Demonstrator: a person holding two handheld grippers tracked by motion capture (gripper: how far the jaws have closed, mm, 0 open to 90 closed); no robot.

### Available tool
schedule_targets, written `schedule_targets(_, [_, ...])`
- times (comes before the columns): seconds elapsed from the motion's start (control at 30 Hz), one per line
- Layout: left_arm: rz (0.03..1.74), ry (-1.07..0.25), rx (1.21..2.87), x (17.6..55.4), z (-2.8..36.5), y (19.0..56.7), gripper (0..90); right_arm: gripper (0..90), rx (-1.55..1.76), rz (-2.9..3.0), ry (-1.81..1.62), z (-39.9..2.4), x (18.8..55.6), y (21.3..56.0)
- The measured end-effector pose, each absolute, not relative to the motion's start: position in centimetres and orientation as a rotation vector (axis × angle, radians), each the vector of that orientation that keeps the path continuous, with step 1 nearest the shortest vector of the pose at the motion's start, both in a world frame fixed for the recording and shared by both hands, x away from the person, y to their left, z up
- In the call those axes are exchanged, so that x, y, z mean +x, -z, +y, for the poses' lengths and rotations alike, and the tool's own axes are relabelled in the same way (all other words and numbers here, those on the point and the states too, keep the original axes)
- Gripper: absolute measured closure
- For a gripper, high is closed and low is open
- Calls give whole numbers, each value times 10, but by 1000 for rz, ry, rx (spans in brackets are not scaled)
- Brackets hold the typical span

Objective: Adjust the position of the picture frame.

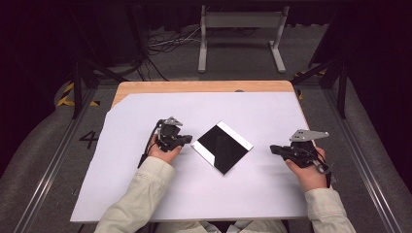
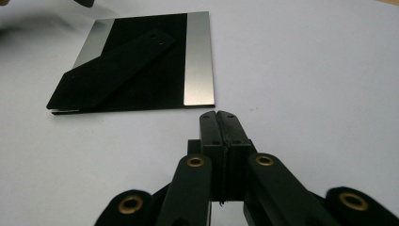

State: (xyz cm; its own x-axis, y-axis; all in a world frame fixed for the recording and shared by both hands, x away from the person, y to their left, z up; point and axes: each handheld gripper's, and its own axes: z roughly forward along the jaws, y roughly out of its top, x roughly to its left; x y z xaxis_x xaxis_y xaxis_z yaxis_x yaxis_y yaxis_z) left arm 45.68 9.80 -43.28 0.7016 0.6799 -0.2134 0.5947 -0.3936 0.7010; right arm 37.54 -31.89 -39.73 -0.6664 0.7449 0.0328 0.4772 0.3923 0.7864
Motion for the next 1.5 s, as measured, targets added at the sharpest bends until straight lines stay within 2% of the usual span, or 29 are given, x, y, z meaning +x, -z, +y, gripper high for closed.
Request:
schedule_targets(0.5, [1004, -106, 2137, 467, 95, 447, 900, 899, 1060, 2344, -1152, -317, 370, 399])
schedule_targets(0.63, [962, -106, 2177, 464, 92, 446, 900, 899, 1061, 2348, -1151, -316, 371, 399])
schedule_targets(1.0, [833, -4, 2249, 450, 72, 444, 900, 899, 1141, 2324, -1118, -320, 375, 401])
schedule_targets(1.5, [719, 81, 2268, 424, 45, 444, 900, 900, 1333, 2255, -1030, -326, 389, 413])
